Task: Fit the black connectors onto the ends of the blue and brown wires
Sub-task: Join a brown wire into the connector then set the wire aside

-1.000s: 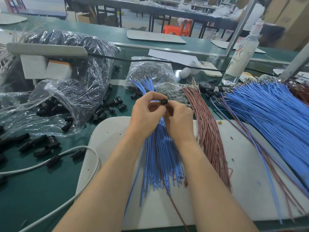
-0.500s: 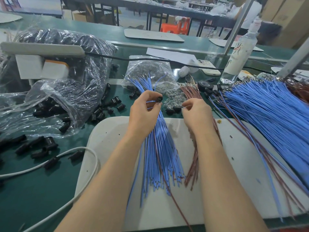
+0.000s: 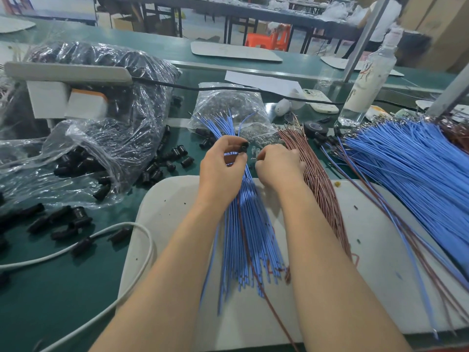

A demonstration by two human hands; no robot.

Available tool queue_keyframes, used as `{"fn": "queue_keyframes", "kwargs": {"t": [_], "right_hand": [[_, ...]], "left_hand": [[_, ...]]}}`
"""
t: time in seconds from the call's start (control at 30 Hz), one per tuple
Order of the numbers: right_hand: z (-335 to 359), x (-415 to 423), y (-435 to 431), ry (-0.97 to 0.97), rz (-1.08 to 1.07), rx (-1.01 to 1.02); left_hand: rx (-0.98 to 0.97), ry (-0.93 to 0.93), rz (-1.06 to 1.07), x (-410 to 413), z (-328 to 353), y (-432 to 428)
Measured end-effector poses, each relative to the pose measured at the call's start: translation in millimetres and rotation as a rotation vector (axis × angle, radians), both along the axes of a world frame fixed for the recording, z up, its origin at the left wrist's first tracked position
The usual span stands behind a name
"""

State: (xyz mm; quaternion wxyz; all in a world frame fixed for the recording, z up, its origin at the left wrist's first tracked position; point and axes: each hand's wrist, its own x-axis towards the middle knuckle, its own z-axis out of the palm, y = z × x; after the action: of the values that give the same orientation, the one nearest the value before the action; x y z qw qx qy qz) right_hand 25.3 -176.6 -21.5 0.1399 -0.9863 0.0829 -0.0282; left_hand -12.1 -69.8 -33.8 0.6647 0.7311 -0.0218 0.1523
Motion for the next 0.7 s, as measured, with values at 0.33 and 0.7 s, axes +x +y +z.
{"fn": "queue_keyframes", "kwargs": {"t": [0.33,0.7], "right_hand": [[2,-2,-9,0.04,-0.015,0.03],[-5,2,-15,-0.068,-0.064,0.146]], "left_hand": [[0.026,0.003,0.001,-1,2,0],[0.028,0.014,0.005,-2,2,0]]}}
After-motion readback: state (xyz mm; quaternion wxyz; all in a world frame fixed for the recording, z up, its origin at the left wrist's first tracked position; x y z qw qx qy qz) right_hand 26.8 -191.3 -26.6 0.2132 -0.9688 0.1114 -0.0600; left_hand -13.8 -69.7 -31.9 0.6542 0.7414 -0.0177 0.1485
